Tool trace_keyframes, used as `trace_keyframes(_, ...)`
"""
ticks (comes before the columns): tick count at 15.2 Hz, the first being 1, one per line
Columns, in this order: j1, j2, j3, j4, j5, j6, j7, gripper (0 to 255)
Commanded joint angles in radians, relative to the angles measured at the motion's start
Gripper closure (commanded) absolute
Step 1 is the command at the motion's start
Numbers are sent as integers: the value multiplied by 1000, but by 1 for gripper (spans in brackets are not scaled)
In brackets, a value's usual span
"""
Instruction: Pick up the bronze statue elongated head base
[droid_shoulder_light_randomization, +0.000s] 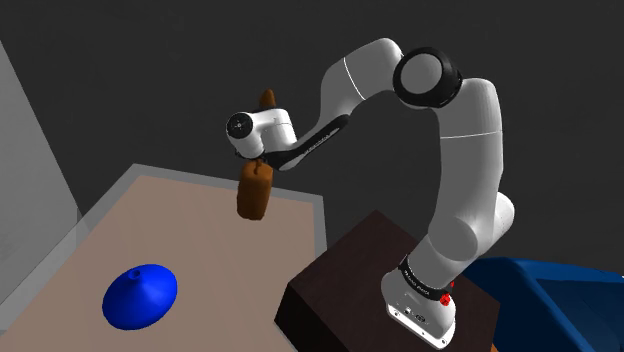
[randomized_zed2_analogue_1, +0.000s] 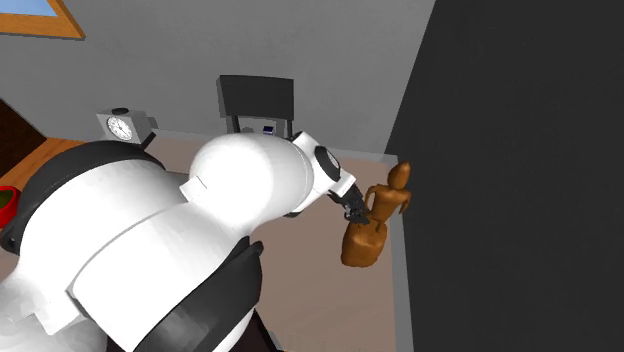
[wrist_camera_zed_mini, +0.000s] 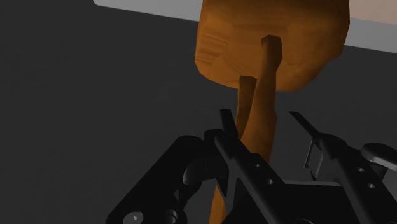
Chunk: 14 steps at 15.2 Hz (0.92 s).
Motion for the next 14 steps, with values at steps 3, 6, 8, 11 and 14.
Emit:
trace_keyframes(3, -11, -42, 16, -11, 32, -8, -32, 255)
trace_keyframes(6, -21, -72, 28, -18, 58, -13, -58, 255)
trace_keyframes(8, -27, -92, 35, -22, 76, -17, -76, 255)
trace_keyframes(11, -36, -122, 47, -26, 102, -23, -103, 255)
trace_keyframes(14, -42, -142, 55, -28, 121, -28, -123, 255)
